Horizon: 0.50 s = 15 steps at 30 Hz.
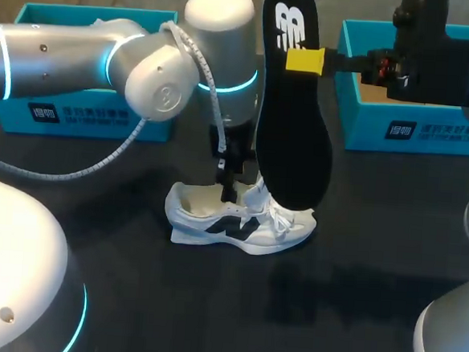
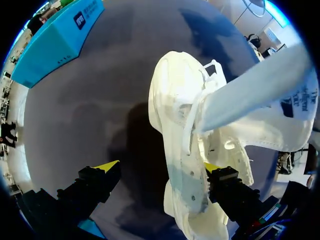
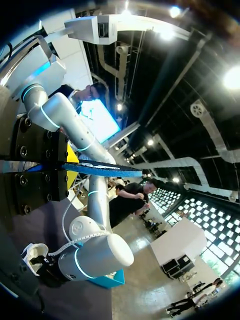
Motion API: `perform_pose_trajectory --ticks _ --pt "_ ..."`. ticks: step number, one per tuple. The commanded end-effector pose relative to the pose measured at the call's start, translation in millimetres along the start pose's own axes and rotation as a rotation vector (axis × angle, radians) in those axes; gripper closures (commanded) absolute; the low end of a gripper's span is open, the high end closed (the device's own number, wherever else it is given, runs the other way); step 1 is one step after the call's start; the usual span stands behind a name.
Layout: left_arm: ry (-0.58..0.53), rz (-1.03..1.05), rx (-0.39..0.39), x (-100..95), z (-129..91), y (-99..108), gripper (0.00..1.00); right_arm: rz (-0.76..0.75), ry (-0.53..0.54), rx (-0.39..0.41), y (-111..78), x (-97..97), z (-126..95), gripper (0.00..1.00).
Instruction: Take the shoe out of the shoebox, open the shoe tongue, remove and reinsert the insole, then place the shoe into the shoebox
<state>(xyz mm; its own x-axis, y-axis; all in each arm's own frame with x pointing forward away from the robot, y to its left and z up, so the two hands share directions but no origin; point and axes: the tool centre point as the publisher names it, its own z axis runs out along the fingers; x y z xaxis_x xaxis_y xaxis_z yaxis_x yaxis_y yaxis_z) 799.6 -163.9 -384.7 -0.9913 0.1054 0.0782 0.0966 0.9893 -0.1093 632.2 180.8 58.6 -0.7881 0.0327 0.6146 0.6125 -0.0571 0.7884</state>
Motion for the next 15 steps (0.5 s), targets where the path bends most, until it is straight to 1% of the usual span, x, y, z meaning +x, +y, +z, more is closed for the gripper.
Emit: perform_pose_trajectory --ticks 1,2,3,4,5,6,11,14,15 --pt "0.007 0.001 0.014 0.6 7.1 3.7 0.01 0.003 -0.004 0.003 1.5 -0.7 4.2 1.0" --pt "0.01 -0.001 0.015 0.8 7.5 4.0 0.06 0.003 -0.004 0.003 1.5 -0.7 4.2 1.0" --pt "0.011 -0.001 0.017 1.2 7.6 4.2 0.15 0.003 -0.004 0.003 1.5 -0.7 4.2 1.0" --pt "0.012 0.0 0.019 1.5 7.3 4.3 0.43 0.003 -0.004 0.003 1.5 -0.7 4.2 1.0" --pt "0.013 0.0 0.02 2.2 6.2 4.3 0.52 0.003 -0.004 0.003 1.5 -0.7 4.2 1.0" --pt "0.011 0.004 0.025 3.3 4.6 3.6 0.53 0.003 -0.004 0.003 1.5 -0.7 4.2 1.0" --pt "-0.001 0.016 0.031 8.8 -1.6 2.0 0.52 0.003 -0.004 0.003 1.5 -0.7 4.2 1.0" --pt "-0.009 0.019 0.036 10.5 -4.0 2.1 0.46 0.003 -0.004 0.003 1.5 -0.7 4.2 1.0" --pt "-0.01 0.02 0.037 10.6 -4.3 2.2 0.48 0.003 -0.004 0.003 1.5 -0.7 4.2 1.0"
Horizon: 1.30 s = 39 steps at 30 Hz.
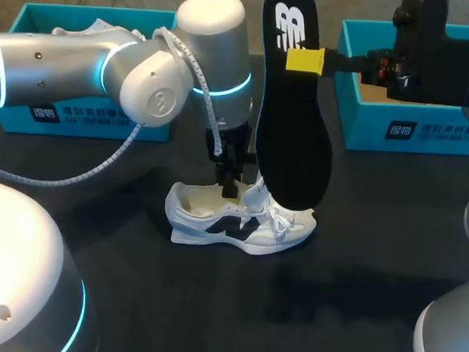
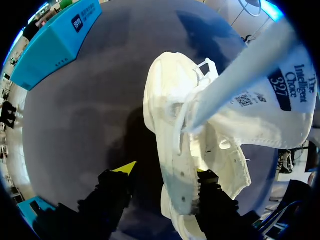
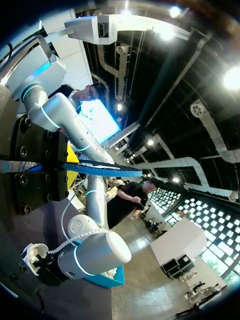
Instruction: Take the shoe out of the shoebox, open the shoe tongue, remove and reinsert the insole, then place the shoe into the shoebox
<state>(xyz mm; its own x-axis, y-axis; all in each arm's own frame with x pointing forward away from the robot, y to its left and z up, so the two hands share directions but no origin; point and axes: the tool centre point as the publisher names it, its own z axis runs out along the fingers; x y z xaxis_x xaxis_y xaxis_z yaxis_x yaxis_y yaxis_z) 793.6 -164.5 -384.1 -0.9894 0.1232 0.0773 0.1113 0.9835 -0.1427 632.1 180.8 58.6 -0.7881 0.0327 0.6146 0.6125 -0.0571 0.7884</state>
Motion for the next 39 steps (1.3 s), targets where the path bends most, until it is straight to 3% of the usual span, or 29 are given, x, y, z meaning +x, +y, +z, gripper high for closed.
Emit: perform_pose_trajectory --ticks 1,5,8,13,19,27,33,39 --pt "-0.012 0.003 0.004 4.9 -4.7 3.2 0.49 0.003 -0.004 0.003 1.5 -0.7 4.2 1.0" --pt "-0.014 0.009 0.004 5.7 -4.7 2.9 0.61 0.003 -0.004 0.003 1.5 -0.7 4.2 1.0" --pt "-0.013 0.015 0.004 7.5 -3.7 1.3 1.0 0.003 -0.004 0.003 1.5 -0.7 4.2 1.0" --pt "0.002 0.051 0.007 10.1 -4.2 -1.1 1.0 0.003 -0.004 0.003 1.5 -0.7 4.2 1.0" --pt "0.062 0.168 -0.002 12.9 -22.3 -3.8 1.0 0.003 -0.004 0.003 1.5 -0.7 4.2 1.0" --pt "0.222 0.438 -0.042 13.6 -46.9 -8.1 1.0 0.003 -0.004 0.003 1.5 -0.7 4.2 1.0" --pt "0.344 0.704 -0.113 10.1 -47.1 -14.5 1.0 0.003 -0.004 0.003 1.5 -0.7 4.2 1.0" --pt "0.399 0.951 -0.128 1.3 -46.3 -19.3 1.0 0.003 -0.004 0.003 1.5 -0.7 4.2 1.0"
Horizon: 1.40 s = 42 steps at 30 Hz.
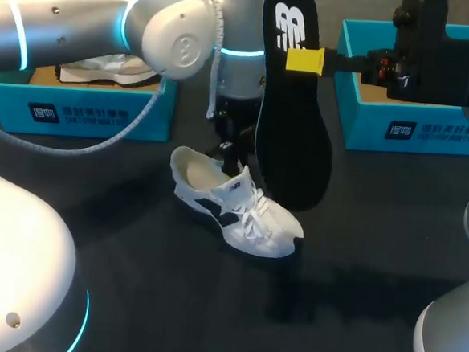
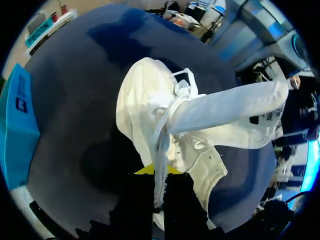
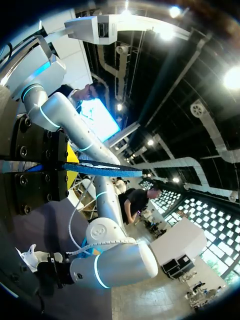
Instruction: Take the shoe out of the shoebox, open the shoe tongue, remove and reinsert the insole, then place the shoe into the shoebox
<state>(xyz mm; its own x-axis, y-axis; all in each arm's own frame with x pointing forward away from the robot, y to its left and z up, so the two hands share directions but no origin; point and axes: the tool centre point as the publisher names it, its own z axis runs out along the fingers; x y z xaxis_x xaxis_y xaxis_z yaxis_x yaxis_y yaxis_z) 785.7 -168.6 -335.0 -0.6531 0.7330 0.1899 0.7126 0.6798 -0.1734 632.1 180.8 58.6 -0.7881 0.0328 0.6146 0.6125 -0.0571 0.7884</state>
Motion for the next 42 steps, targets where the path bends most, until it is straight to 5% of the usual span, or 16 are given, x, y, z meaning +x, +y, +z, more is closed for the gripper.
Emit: perform_pose_trajectory --ticks 1,19,30,42 --pt "0.203 0.309 -0.038 -13.9 -3.2 1.5 1.0 0.003 -0.004 0.003 1.5 -0.7 4.2 1.0" --pt "0.174 0.859 -0.142 -38.1 -13.6 4.4 1.0 0.003 -0.004 0.003 1.5 -0.7 4.2 1.0" --pt "0.188 0.858 -0.139 -70.5 -4.2 -2.8 1.0 0.003 -0.004 0.003 1.5 -0.7 4.2 1.0" --pt "0.216 0.823 -0.111 -75.8 11.1 -1.0 1.0 0.003 -0.004 0.003 1.5 -0.7 4.2 1.0"
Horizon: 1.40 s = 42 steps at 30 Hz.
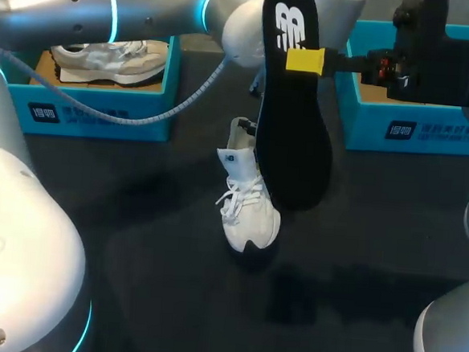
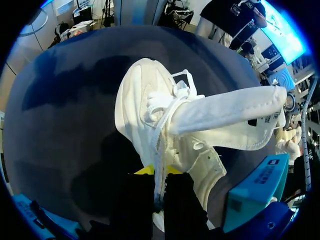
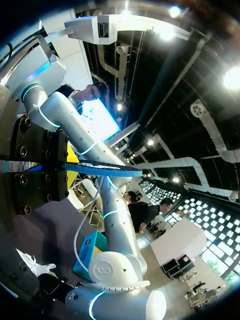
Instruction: Take the shoe out of the shoebox, open the shoe tongue, remove and reinsert the insole, then place the shoe into the shoebox
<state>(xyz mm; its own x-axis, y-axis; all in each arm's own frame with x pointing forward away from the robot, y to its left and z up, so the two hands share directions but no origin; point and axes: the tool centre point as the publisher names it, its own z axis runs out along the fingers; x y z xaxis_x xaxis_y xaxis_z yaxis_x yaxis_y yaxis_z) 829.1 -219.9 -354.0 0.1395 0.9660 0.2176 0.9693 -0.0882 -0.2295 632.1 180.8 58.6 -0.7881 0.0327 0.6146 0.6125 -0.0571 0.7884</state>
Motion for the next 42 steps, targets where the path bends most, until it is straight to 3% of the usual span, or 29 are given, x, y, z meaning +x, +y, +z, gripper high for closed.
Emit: perform_pose_trajectory --ticks 1,12,13,14,16,18,20,23,25,26,27,42 --pt "0.01 -0.002 0.016 -5.9 5.1 3.9 1.0 0.003 -0.004 0.003 1.5 -0.7 4.2 1.0" --pt "0.022 -0.017 0.055 -15.3 19.9 0.2 1.0 0.003 -0.004 0.003 1.5 -0.7 4.2 1.0" --pt "0.021 -0.022 0.056 -15.6 20.1 -0.1 0.92 0.003 -0.004 0.003 1.5 -0.7 4.2 1.0" --pt "0.018 -0.025 0.058 -16.1 20.1 -0.8 0.61 0.003 -0.004 0.003 1.5 -0.7 4.2 1.0" --pt "0.008 -0.026 0.055 -15.7 18.8 -3.0 0.93 0.003 -0.004 0.003 1.5 -0.7 4.2 1.0" --pt "0.007 -0.038 0.056 -16.5 17.7 -3.2 0.84 0.003 -0.004 0.003 1.5 -0.7 4.2 1.0" --pt "0.005 -0.046 0.059 -16.7 17.0 -3.4 0.63 0.003 -0.004 0.003 1.5 -0.7 4.2 1.0" --pt "0.004 -0.046 0.06 -16.8 17.2 -3.3 0.62 0.003 -0.004 0.003 1.5 -0.7 4.2 1.0" --pt "0.009 -0.047 0.063 -16.9 18.7 -2.1 0.7 0.003 -0.004 0.003 1.5 -0.7 4.2 1.0" --pt "0.01 -0.049 0.066 -16.9 19.5 -1.5 0.88 0.003 -0.004 0.003 1.5 -0.7 4.2 1.0" --pt "0.011 -0.052 0.067 -16.8 19.9 -1.2 1.0 0.003 -0.004 0.003 1.5 -0.7 4.2 1.0" --pt "-0.045 -0.062 0.079 -12.1 9.1 -24.1 1.0 0.003 -0.004 0.003 1.5 -0.7 4.2 1.0"
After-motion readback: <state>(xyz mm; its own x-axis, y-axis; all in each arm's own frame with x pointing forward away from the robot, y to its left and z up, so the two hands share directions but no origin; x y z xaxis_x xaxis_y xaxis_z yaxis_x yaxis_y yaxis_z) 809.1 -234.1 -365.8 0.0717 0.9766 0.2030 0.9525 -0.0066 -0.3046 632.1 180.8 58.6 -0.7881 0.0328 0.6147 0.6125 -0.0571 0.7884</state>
